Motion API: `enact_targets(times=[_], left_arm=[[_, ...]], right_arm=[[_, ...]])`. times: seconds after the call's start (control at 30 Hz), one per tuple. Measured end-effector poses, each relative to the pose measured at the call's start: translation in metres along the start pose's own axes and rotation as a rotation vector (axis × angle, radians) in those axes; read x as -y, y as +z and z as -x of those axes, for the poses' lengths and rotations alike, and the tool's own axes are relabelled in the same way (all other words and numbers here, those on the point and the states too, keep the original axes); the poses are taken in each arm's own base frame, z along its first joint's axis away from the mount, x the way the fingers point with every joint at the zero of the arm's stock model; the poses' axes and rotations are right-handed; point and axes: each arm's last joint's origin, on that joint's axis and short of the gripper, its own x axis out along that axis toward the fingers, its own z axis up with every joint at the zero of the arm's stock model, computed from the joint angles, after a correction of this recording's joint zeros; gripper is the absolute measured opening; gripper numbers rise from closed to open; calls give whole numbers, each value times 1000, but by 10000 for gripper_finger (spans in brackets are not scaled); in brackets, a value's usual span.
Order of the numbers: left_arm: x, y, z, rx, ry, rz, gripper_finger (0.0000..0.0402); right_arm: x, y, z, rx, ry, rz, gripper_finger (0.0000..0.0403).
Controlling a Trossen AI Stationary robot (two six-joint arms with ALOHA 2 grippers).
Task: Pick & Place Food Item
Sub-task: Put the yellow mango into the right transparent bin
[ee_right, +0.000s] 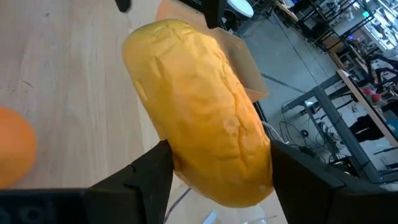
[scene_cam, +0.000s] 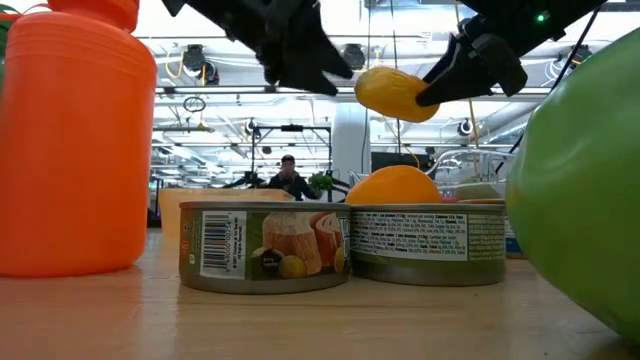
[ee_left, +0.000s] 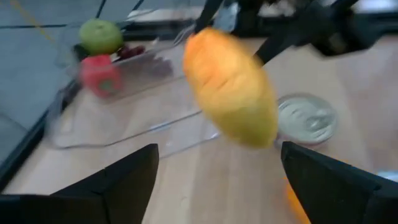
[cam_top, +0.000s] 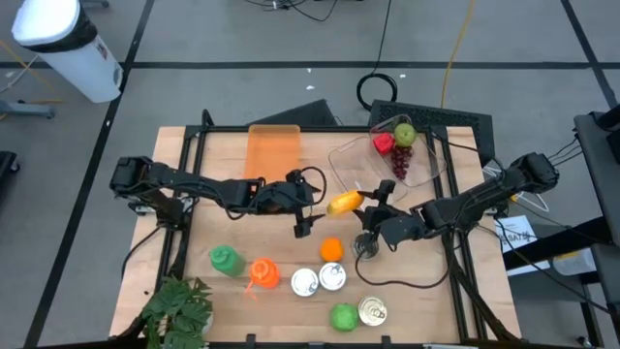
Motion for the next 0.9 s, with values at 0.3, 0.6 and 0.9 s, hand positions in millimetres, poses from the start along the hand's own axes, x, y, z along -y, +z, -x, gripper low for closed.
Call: enact_targets(times=[0.3,0.6,0.9], left_arm=[[8,3,-14,95,-99,68,363],[9,0,-30,152,-62,72,346],[2,4,-30,192,-50,118,231]], right_arm=[[0,3,0,22,-2,-24,227],[1,10,1,79,-5,-61,225],[1,10,1,81,5,-66,227]])
